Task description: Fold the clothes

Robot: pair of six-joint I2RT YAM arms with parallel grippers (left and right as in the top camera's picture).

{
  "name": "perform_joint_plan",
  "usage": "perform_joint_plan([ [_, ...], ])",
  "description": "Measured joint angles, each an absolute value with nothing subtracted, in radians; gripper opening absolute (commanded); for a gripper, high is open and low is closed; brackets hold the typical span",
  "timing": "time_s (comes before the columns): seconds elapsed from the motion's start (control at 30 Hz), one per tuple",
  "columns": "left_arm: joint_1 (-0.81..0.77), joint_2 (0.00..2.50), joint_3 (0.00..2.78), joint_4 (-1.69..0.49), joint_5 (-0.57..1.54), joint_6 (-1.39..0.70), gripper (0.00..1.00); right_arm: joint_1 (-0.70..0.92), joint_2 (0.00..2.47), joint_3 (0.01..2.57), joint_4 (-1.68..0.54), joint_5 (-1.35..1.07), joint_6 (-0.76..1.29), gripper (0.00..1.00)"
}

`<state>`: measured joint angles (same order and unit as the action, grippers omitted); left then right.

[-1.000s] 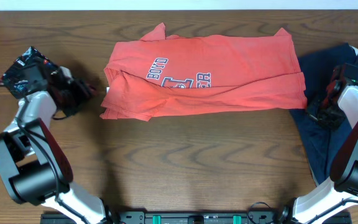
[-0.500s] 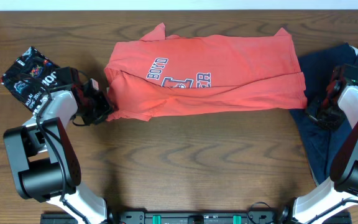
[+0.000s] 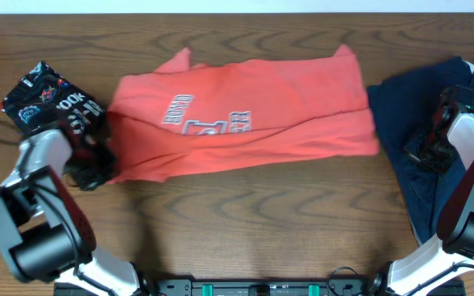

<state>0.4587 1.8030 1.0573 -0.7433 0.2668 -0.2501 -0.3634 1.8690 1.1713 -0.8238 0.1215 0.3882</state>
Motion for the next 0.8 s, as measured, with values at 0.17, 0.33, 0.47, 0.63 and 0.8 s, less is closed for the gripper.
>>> perform_joint_plan([
  [0.17, 0.482, 1.709, 1.057, -0.751, 0.244, -0.265, 0.59, -0.363, 1.869, 1.171, -0.827, 0.089, 0.374, 0.18],
  [0.33, 0.389, 1.632, 1.057, -0.826, 0.263, -0.269, 0.64, -0.363, 1.869, 1.171, -0.838, 0.075, 0.371, 0.18],
  [0.47, 0.278, 1.606, 1.057, -0.878, 0.268, -0.265, 0.63, -0.363, 1.869, 1.171, -0.842, 0.072, 0.371, 0.18],
  [0.63, 0.144, 1.604, 1.051, -0.883, 0.229, -0.257, 0.62, -0.363, 1.869, 1.171, -0.845, 0.07, 0.371, 0.18],
  [0.8, 0.065, 1.607, 1.005, -0.87, 0.179, -0.258, 0.59, -0.363, 1.869, 1.171, -0.846, 0.067, 0.371, 0.18],
])
